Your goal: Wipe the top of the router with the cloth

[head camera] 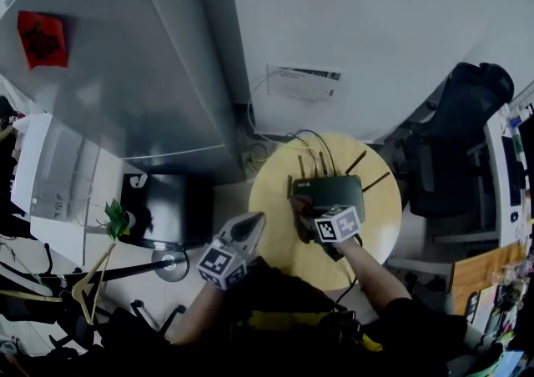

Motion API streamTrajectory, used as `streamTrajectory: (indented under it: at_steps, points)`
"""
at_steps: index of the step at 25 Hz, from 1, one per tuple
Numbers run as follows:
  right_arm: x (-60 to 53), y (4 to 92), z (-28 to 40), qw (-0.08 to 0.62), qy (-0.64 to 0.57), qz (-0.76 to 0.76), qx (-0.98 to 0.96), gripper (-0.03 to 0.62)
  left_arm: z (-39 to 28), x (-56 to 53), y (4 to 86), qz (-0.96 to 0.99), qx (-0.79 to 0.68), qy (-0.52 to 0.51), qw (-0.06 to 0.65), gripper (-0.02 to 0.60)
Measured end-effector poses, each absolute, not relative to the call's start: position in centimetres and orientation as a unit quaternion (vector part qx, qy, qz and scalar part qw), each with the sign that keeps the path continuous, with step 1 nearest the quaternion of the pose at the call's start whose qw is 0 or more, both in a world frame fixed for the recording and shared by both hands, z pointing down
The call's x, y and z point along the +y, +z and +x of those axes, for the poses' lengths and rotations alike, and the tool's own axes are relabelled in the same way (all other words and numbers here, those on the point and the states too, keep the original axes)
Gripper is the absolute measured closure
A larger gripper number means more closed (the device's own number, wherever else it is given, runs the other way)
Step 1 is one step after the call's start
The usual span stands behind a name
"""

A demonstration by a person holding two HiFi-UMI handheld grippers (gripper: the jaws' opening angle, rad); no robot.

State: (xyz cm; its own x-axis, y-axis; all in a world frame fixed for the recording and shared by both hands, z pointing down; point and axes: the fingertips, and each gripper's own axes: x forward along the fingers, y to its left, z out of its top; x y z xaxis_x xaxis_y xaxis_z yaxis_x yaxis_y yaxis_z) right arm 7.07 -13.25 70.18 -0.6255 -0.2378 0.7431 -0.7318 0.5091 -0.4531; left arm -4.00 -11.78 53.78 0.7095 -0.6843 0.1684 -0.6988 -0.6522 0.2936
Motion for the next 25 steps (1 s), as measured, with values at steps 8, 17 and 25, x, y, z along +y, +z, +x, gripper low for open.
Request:
streamTrajectory:
  at_steps: [8,17,25]
  points:
    - [-13.7,75.4,6.1,0.398,0.374,0.301,-0.782,0.531,-6.4,-10.9,54.2,0.892,-0.418,0.022,0.169,0.581]
    - [-13.9,76.3,7.8,0.439,0.33,0.303,-0.779,0.531,-6.2,-10.5,54.6,0.889,-0.423,0.024,0.173,0.581]
    - [-14.1,76.4,11.7,0.443,0.327,0.328,-0.768,0.531,-4.2,-10.8,54.2,0.9,-0.403,0.026,0.165,0.581]
